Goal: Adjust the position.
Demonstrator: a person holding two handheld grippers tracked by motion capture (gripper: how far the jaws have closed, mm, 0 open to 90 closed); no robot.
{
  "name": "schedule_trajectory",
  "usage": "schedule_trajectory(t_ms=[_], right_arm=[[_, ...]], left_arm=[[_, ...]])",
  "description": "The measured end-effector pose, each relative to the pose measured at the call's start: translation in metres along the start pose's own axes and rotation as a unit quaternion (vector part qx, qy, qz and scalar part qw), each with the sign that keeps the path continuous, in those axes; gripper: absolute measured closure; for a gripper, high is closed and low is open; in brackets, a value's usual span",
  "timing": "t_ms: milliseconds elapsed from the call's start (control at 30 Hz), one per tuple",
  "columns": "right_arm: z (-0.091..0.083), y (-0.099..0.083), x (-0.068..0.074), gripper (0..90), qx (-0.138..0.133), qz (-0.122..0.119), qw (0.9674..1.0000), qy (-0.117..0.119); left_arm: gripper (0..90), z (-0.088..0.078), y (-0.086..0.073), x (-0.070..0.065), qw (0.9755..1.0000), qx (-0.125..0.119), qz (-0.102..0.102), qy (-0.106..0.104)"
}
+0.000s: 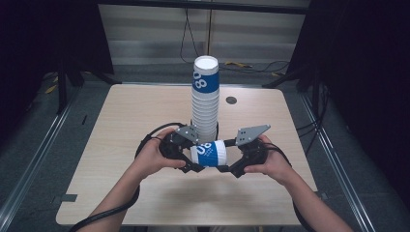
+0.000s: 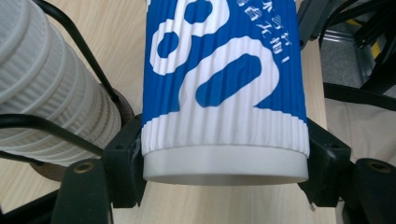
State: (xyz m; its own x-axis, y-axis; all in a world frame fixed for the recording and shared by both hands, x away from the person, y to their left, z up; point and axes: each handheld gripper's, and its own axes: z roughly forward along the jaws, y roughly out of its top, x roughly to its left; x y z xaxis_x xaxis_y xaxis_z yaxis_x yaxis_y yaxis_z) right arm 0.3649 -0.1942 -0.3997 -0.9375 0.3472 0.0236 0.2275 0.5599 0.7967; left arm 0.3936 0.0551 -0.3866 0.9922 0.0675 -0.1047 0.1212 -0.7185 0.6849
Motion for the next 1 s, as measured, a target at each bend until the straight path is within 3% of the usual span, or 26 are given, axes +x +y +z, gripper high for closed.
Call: schedule_trajectory(t_ms=[67, 500, 833, 1000], right_arm=[[0.001, 0.001, 0.001, 10.2, -0.003, -0.004, 1.0000, 0.002], [0.002, 0.003, 0.001, 11.2, -0.015, -0.024, 0.9995, 0.010], [-0.001, 0.004, 0.001, 12.7, -0.002, -0.025, 0.9996, 0.012], [-0.003, 0.004, 0.000, 14.9, 0.012, -0.026, 0.9995, 0.010]], left_arm=[[29.9, 0.001, 0.000, -0.001, 0.9999, -0.008, -0.006, -0.003], [29.9, 0.004, 0.000, 0.001, 0.9999, -0.006, 0.000, -0.012], [29.7, 0.009, -0.001, 0.003, 0.9996, -0.006, -0.013, -0.025], [29.3, 0.011, 0.001, 0.002, 0.9998, 0.008, -0.001, -0.016]])
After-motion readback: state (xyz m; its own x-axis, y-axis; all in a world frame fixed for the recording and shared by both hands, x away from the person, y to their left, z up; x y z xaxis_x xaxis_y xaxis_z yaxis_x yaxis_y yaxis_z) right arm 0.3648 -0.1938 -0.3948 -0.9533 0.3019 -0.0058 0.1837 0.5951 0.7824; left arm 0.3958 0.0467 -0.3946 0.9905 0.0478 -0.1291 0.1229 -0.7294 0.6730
